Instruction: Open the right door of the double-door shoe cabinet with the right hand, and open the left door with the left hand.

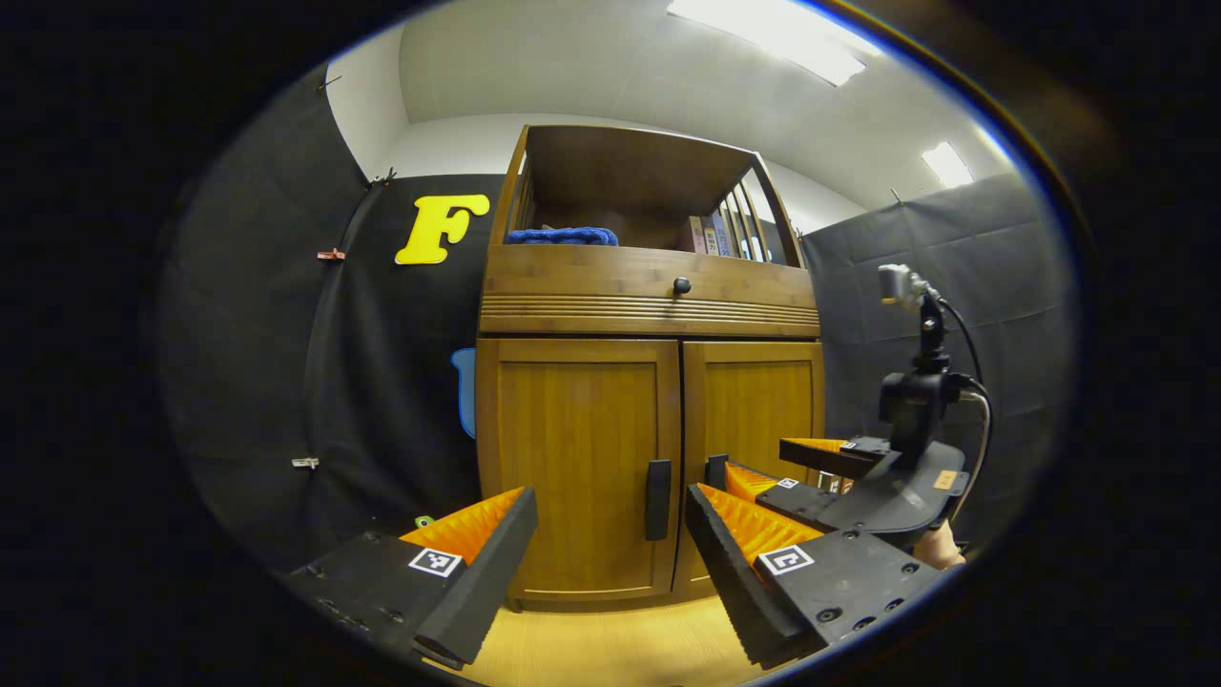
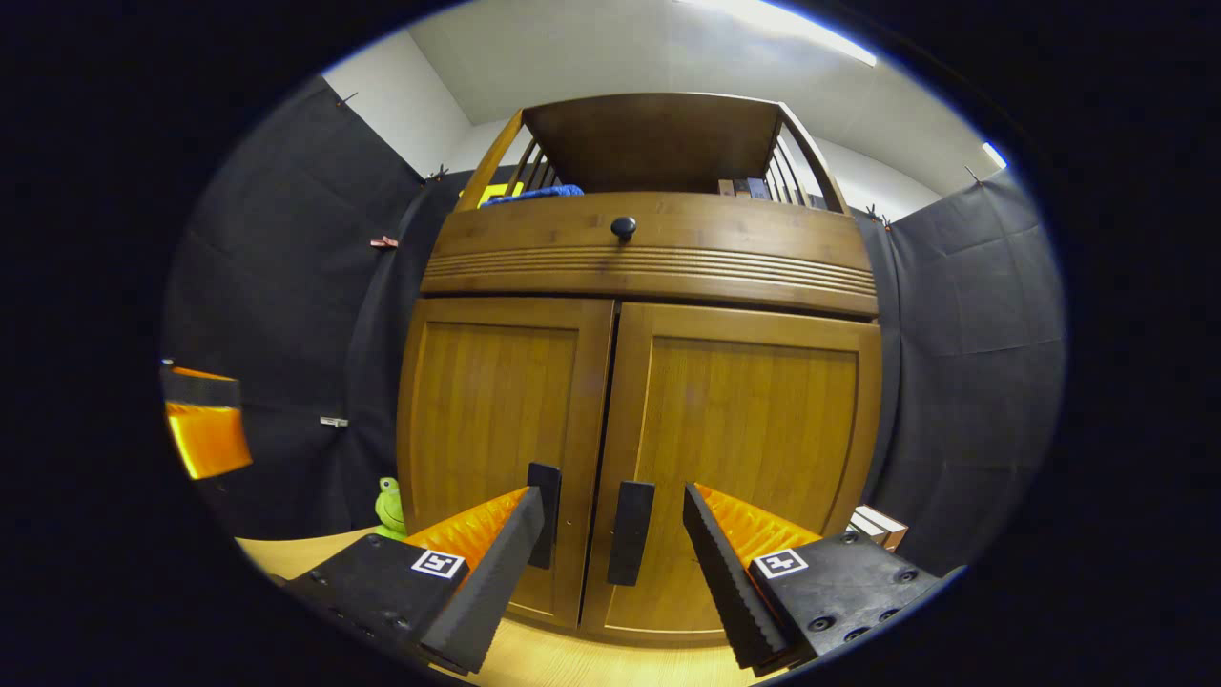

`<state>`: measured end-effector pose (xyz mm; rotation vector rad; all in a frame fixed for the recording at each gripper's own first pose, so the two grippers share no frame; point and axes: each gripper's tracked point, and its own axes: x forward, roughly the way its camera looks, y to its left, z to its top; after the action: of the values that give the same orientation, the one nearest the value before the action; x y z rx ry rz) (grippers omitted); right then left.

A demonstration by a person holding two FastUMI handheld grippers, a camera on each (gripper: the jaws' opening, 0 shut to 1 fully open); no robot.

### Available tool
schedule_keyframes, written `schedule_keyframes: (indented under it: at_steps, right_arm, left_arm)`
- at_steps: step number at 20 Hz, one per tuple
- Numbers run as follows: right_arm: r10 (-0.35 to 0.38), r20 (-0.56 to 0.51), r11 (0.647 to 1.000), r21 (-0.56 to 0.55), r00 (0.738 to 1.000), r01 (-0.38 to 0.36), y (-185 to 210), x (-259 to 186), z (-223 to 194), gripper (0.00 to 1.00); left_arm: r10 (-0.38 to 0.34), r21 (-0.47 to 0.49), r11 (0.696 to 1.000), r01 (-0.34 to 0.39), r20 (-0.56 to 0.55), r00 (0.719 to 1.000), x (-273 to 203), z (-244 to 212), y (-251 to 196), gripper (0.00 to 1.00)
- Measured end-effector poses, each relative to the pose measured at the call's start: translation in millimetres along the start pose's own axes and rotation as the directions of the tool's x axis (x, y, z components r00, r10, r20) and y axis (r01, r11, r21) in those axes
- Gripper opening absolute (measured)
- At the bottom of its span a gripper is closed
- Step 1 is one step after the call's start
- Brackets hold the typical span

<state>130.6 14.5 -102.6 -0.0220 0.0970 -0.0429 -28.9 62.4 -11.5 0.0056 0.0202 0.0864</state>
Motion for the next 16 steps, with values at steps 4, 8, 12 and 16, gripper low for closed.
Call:
schedule_keyframes:
  at_steps: [4,8,12,16]
  right_arm:
    - [-0.04,-0.046,0.999,-0.014,0.998,0.04,-5,33,-28,0.9]
    - [-0.059,-0.069,0.998,0.004,0.996,0.06,-13,58,-47,0.82]
    - [-0.072,-0.109,0.997,0.013,0.991,0.074,-18,77,-67,0.67]
    - [-0.078,-0.122,0.996,0.024,0.989,0.082,-21,87,-76,0.58]
  left_arm:
    - [0.014,-0.002,1.0,-0.014,0.009,1.0,-10,4,7,0.97]
    - [0.045,-0.01,0.999,-0.045,0.018,0.999,-14,8,22,0.97]
    - [0.046,-0.019,0.999,-0.046,0.006,0.999,-19,4,26,0.97]
    - [0.051,-0.013,0.999,-0.051,0.008,0.999,-19,7,28,0.97]
